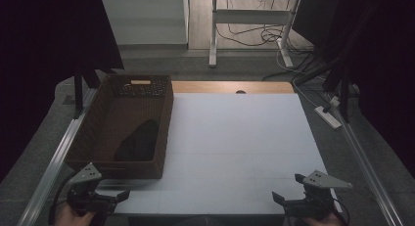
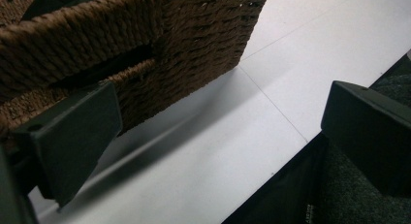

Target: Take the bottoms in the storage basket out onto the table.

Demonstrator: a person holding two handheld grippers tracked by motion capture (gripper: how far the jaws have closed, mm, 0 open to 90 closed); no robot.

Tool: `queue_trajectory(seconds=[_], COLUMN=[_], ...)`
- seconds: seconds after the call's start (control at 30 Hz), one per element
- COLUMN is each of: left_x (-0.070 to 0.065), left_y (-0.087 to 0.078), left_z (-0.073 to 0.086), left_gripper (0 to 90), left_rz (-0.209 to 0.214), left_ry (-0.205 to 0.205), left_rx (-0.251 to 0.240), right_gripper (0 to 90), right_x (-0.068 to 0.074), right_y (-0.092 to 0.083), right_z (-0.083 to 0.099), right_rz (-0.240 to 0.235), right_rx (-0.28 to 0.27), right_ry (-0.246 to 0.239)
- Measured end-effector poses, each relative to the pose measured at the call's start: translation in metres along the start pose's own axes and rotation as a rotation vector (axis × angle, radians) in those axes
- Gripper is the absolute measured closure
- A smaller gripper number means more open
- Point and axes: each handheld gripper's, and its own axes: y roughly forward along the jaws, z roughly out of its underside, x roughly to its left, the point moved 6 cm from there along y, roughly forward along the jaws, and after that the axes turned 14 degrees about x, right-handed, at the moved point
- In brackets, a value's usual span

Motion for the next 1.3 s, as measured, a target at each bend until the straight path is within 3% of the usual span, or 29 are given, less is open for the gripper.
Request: queue_trajectory(seconds=[0.17, 0.4, 0.93, 1.3], left_x=[-0.002, -0.003, -0.009, -0.009], left_y=[-0.005, -0.007, -0.015, -0.022], left_z=[-0.004, -0.006, -0.018, -0.027], left_gripper=[0.0, 0.0, 0.0, 0.0], left_rz=[0.000, 0.004, 0.057, 0.053], left_ry=[0.010, 0.027, 0.073, 0.099], left_rx=[-0.028, -0.027, -0.050, -0.060], right_gripper=[0.6, 0.6, 0.6, 0.7], right_x=[0.000, 0.000, 0.000, 0.000], right_y=[0.001, 0.001, 0.003, 0.004], right_z=[0.000, 0.000, -0.001, -0.001], right_rz=[-0.001, -0.003, -0.013, -0.017], right_rx=[0.006, 0.012, 0.019, 0.024], right_ry=[0.005, 0.004, -0.001, -0.004])
